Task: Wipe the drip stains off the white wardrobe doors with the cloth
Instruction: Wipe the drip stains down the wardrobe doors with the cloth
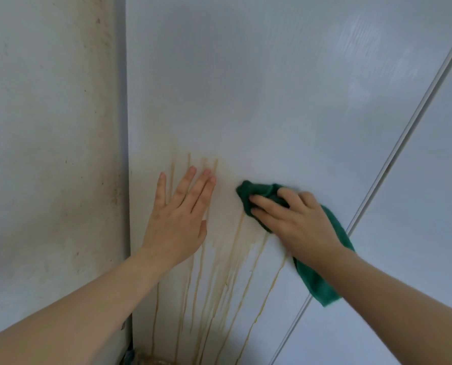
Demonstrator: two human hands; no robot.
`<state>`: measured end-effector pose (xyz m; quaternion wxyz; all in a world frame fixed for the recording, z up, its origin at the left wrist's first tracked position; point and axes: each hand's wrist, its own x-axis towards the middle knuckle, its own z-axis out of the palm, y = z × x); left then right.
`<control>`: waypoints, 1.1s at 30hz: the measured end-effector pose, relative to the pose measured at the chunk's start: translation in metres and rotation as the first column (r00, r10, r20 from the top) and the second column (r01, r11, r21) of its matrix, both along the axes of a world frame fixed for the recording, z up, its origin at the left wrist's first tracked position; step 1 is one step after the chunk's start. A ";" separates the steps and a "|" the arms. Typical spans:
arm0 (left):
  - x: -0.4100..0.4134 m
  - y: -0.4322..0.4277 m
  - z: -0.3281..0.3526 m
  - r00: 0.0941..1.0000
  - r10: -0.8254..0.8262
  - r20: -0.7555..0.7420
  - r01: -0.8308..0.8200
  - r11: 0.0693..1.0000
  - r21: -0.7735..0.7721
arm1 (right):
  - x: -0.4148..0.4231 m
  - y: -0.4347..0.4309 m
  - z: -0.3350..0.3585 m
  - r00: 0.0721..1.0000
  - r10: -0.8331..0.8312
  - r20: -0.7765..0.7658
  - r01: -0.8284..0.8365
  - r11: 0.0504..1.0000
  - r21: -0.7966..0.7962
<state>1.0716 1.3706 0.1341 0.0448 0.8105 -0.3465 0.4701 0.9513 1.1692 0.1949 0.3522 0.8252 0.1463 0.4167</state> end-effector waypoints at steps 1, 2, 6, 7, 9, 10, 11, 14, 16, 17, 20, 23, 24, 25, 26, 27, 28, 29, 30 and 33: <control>0.000 0.001 0.000 1.000 -0.003 -0.002 0.003 1.000 -0.002 | 0.003 0.002 0.013 0.999 -0.010 0.037 0.009 0.999 0.035; 0.000 0.001 -0.001 1.000 -0.006 -0.006 0.006 1.000 -0.009 | 0.008 0.004 0.029 0.995 -0.025 0.101 0.014 0.995 0.103; 0.000 0.004 -0.004 0.999 -0.012 -0.047 0.011 0.999 -0.035 | 0.020 0.021 0.036 0.964 -0.102 0.246 0.009 0.936 0.351; 0.001 0.006 -0.006 0.998 -0.020 -0.052 0.018 0.999 -0.030 | 0.020 0.024 0.018 0.973 -0.089 0.213 0.014 0.944 0.330; 0.002 0.013 -0.012 0.998 -0.043 -0.042 0.044 0.999 0.007 | 0.017 0.023 -0.022 0.995 -0.036 0.088 0.020 0.984 0.180; 0.003 0.017 -0.014 0.998 -0.055 -0.042 0.056 0.998 0.030 | 0.014 0.021 -0.034 0.999 -0.027 0.024 0.024 0.994 0.107; 0.005 0.021 -0.015 0.997 -0.059 -0.048 0.061 0.997 0.044 | 0.011 0.019 -0.036 1.000 -0.021 -0.019 0.023 0.997 0.078; 0.013 0.036 -0.012 0.994 -0.037 -0.103 0.039 0.999 0.020 | 0.020 0.029 -0.011 0.999 -0.024 0.030 0.018 0.982 0.189; 0.017 0.040 -0.005 0.990 -0.019 -0.138 0.015 0.999 -0.033 | 0.035 0.044 0.019 0.982 -0.090 0.165 0.026 0.935 0.354; 0.021 0.041 0.000 0.986 -0.009 -0.168 0.001 0.999 -0.052 | 0.043 0.051 0.029 0.969 -0.119 0.215 0.017 0.906 0.422; 0.029 0.046 0.012 0.959 0.015 -0.284 -0.040 0.996 -0.084 | 0.051 0.061 0.019 0.970 -0.102 0.220 0.010 0.922 0.387; 0.038 0.054 0.011 0.920 0.014 -0.393 -0.022 1.000 -0.017 | 0.038 0.046 -0.027 1.000 0.012 0.000 -0.012 0.999 0.032; 0.041 0.057 0.010 0.923 -0.003 -0.384 0.002 1.000 -0.004 | 0.035 0.042 -0.031 0.996 0.014 -0.084 -0.017 1.000 -0.026; 0.042 0.059 0.011 0.924 -0.026 -0.381 0.026 1.000 -0.005 | 0.032 0.037 -0.028 0.990 0.021 -0.138 -0.028 0.999 -0.047; 0.046 0.063 0.012 0.918 -0.042 -0.395 0.050 0.999 0.011 | 0.034 0.036 -0.020 0.987 0.033 -0.154 -0.042 0.998 -0.055; 0.048 0.067 0.015 0.906 -0.031 -0.422 0.058 0.997 0.052 | 0.037 0.038 -0.010 0.988 0.041 -0.147 -0.048 0.998 -0.046; 0.052 0.071 0.016 0.921 -0.015 -0.388 0.059 0.993 0.103 | 0.041 0.043 0.003 0.994 0.047 -0.094 -0.048 0.999 -0.007; 0.056 0.076 0.017 0.943 0.001 -0.333 0.051 0.988 0.148 | 0.049 0.049 0.017 0.999 0.040 -0.010 -0.040 0.997 0.067; 0.058 0.079 0.018 0.957 0.012 -0.290 0.040 0.984 0.173 | 0.055 0.055 0.028 0.996 0.016 0.088 -0.030 0.987 0.159; 0.059 0.085 0.023 0.936 0.061 -0.346 0.041 0.960 0.278 | 0.068 0.071 0.030 0.977 -0.066 0.202 0.003 0.956 0.294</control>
